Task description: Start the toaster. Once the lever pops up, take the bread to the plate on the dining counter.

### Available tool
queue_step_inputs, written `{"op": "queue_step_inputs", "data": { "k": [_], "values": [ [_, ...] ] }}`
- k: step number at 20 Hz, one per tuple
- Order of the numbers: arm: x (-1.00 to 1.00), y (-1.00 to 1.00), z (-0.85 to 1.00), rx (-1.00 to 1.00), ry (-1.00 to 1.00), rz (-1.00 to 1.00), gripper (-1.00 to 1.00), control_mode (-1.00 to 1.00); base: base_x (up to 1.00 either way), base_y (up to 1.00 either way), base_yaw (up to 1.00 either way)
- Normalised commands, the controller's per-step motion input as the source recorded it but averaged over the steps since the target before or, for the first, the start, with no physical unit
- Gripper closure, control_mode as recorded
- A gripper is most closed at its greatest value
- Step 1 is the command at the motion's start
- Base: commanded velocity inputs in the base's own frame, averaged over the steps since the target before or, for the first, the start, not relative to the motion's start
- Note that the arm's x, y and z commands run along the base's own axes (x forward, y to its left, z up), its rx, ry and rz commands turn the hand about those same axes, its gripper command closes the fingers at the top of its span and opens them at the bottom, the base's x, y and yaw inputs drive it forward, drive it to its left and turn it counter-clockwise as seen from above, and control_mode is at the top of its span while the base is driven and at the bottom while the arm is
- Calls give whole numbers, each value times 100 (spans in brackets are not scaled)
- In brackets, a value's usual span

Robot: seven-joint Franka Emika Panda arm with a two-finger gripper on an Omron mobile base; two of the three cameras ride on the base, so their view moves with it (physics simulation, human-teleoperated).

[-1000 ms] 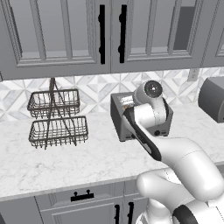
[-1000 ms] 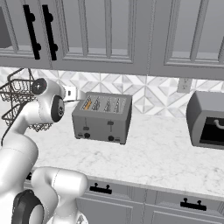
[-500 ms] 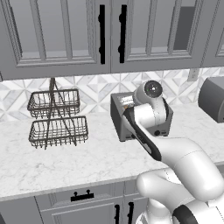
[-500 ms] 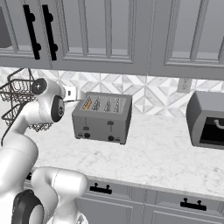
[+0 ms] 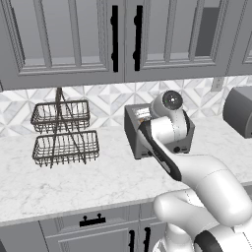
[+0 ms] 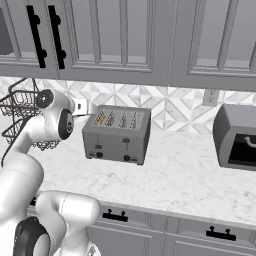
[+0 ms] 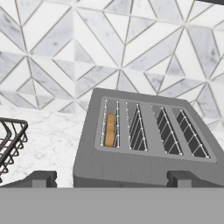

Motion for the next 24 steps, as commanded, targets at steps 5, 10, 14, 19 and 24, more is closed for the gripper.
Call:
{"op": "queue_step_inputs", "data": {
  "k": [5, 10, 14, 19, 24],
  "values": [
    [0, 0, 0, 0, 0, 0, -100, -100, 0, 0, 0],
    [0, 0, 0, 0, 0, 0, -100, -100, 0, 0, 0],
    [0, 0, 0, 0, 0, 0, -100, -100, 0, 0, 0],
    [0, 0, 0, 0, 0, 0, -100, -100, 0, 0, 0],
    [0, 0, 0, 0, 0, 0, -100, -100, 0, 0, 0]
  ]
}}
